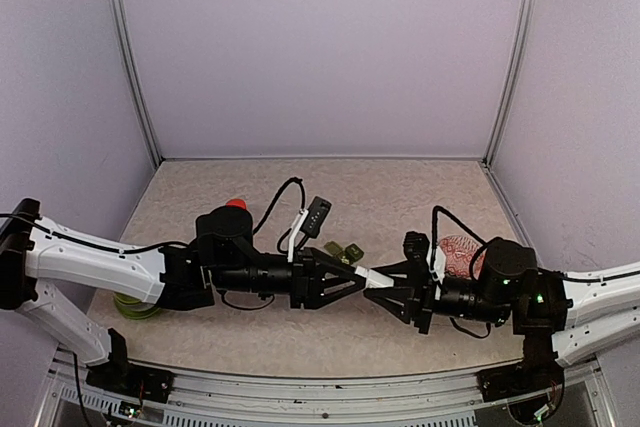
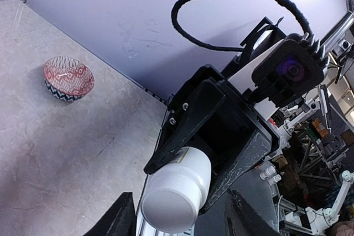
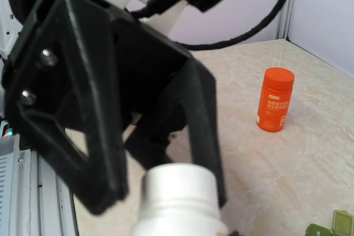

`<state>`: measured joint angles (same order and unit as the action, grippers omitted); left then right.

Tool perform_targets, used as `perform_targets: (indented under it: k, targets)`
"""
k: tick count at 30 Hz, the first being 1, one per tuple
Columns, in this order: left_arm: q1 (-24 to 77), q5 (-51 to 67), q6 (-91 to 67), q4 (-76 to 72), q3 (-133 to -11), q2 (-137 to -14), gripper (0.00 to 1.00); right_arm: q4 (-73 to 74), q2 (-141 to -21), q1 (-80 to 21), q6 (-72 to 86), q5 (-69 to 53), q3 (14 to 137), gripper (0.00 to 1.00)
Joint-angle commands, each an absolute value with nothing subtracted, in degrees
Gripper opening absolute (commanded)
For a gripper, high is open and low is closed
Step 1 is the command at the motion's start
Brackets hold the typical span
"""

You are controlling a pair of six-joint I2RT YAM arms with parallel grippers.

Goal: Sort the pills into containers
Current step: Pass from the right arm to the left

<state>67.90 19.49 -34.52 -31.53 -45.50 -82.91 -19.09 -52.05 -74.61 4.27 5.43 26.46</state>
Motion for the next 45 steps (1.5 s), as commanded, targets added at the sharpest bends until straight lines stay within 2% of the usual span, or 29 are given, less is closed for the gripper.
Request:
perform_targets:
  k: [1,6,12,15,22,29,36,40,45]
  targets:
    - [67.7,21.9,-34.9,-32.3,-47.8,-83.8,0.47,-19.4,-51.1,-75.0,3.6,6.3,25.9,0.0]
    - [67.5,22.1,-34.8,-32.6,-47.6,-83.8,0.43,-19.6,-50.9,-75.1,3.5,6.1,25.7,0.0]
    - [67.3,23.8,-34.6,-33.5,-47.8,-84.7,0.22,-19.8,-51.0,-75.1,3.3,5.8,25.2,0.0]
    - [67.2,24.8,-34.1,-33.6,-48.0,-85.2,0.17,-19.9,-50.8,-75.1,3.5,5.3,25.2,0.0]
    - [67.4,30.8,-29.3,-35.8,-47.2,-84.9,0.16,-23.1,-48.2,-75.0,10.0,4.1,23.9,0.0]
    - [69.7,33.8,-21.4,-37.2,-45.8,-82.7,0.15,-30.9,-47.0,-75.0,29.1,-3.3,22.0,0.0]
    - [71.0,32.1,-18.1,-35.0,-47.6,-82.8,0.12,-23.3,-48.9,-75.0,34.5,0.1,25.2,0.01]
    - [71.1,31.7,-19.5,-34.7,-47.9,-83.5,0.09,-24.4,-49.3,-75.0,33.5,1.3,24.7,0.08]
    - [70.9,30.8,-20.7,-34.6,-47.6,-83.2,0.09,-23.9,-49.6,-75.0,31.7,1.9,24.8,0.27]
